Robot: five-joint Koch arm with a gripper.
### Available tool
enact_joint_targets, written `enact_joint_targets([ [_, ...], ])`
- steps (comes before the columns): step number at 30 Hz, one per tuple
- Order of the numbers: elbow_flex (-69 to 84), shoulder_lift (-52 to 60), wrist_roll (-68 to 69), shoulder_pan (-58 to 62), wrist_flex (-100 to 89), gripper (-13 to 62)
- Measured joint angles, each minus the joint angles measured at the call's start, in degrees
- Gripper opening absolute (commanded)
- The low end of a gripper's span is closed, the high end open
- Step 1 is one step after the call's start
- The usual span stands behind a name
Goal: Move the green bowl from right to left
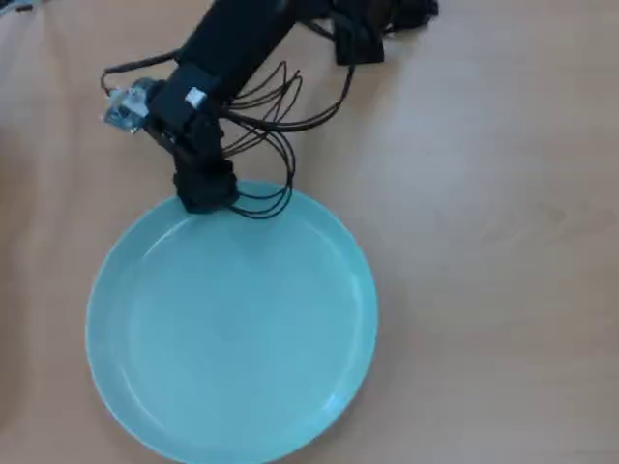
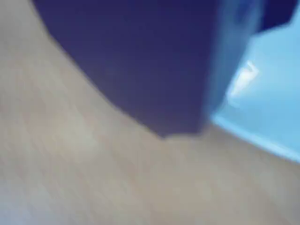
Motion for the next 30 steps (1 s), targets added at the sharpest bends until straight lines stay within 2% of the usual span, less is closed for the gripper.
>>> enact_joint_targets([
  [5,0.00,0.00,1.85,-5.54,0.88,-6.6],
  [15,0.26,0.00,15.12,-19.16,2.02,-6.6],
  [30,3.78,0.00,43.59,-39.55,2.11,-6.6],
])
